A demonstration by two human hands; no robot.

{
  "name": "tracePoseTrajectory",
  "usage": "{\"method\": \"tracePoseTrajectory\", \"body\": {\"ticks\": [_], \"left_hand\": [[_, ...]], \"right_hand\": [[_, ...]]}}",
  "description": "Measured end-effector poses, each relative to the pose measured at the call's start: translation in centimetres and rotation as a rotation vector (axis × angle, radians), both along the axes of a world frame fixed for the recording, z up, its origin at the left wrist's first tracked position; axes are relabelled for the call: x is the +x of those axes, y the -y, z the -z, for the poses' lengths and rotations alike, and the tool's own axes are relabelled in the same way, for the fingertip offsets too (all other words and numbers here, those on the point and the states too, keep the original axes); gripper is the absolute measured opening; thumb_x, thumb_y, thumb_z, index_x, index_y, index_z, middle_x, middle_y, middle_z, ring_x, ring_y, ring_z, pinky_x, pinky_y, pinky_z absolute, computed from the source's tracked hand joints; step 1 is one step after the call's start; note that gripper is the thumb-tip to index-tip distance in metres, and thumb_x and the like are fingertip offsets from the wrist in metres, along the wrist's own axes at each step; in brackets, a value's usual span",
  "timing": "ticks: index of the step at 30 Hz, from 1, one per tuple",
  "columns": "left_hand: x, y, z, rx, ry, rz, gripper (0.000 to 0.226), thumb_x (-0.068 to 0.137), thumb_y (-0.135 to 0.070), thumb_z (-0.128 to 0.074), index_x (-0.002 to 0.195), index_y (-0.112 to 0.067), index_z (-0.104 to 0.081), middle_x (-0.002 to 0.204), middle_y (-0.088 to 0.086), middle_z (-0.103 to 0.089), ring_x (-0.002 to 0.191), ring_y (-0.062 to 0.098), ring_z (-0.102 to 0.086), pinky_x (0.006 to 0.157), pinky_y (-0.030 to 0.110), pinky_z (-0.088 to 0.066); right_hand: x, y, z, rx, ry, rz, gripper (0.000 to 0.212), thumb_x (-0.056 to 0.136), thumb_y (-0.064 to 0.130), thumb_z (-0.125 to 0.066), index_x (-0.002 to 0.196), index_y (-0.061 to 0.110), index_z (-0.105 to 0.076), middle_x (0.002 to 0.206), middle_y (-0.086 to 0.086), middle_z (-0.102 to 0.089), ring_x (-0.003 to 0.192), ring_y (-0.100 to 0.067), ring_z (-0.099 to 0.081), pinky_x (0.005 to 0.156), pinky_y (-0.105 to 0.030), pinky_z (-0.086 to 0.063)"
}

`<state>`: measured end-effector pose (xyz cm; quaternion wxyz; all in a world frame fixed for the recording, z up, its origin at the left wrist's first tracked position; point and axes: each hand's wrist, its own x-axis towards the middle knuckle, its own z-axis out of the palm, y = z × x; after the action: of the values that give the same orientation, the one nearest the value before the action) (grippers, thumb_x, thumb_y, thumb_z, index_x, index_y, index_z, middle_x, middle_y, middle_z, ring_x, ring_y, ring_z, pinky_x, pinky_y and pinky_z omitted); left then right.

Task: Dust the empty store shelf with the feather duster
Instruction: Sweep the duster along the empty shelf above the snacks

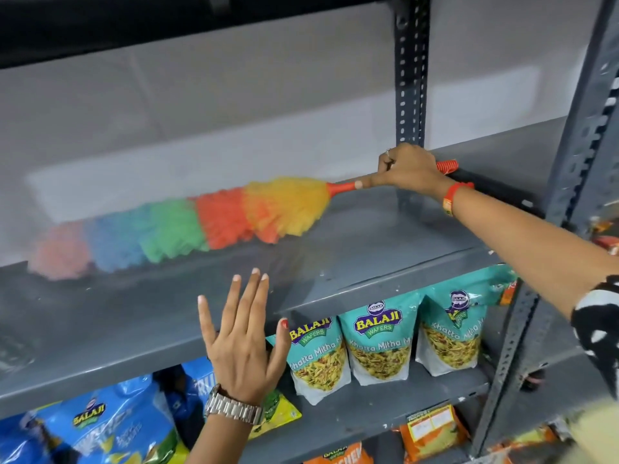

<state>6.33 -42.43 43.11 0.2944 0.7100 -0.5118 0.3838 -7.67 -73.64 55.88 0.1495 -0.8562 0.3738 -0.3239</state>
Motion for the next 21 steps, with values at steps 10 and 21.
{"method": "tracePoseTrajectory", "body": {"ticks": [10,21], "left_hand": [[-4.5,4.3,0.6,0.002,0.057,0.148,0.055,0.086,-0.039,-0.037,0.132,-0.009,-0.050,0.136,0.004,-0.051,0.132,0.020,-0.037,0.113,0.054,0.000],[-4.8,5.8,1.5,0.022,0.082,0.061,0.058,0.087,-0.042,-0.034,0.135,-0.011,-0.046,0.139,0.002,-0.046,0.133,0.020,-0.035,0.113,0.052,-0.001]], "right_hand": [[-7.6,0.5,2.3,-0.006,-0.160,0.118,0.072,0.050,0.086,-0.055,0.043,0.015,-0.045,0.096,-0.005,-0.074,0.076,-0.021,-0.067,0.053,-0.024,-0.034],[-7.0,3.8,3.8,-0.260,-0.276,0.427,0.045,0.080,0.050,-0.050,0.070,0.011,-0.070,0.082,-0.017,-0.071,0.084,-0.034,-0.065,0.065,-0.027,-0.036]]}}
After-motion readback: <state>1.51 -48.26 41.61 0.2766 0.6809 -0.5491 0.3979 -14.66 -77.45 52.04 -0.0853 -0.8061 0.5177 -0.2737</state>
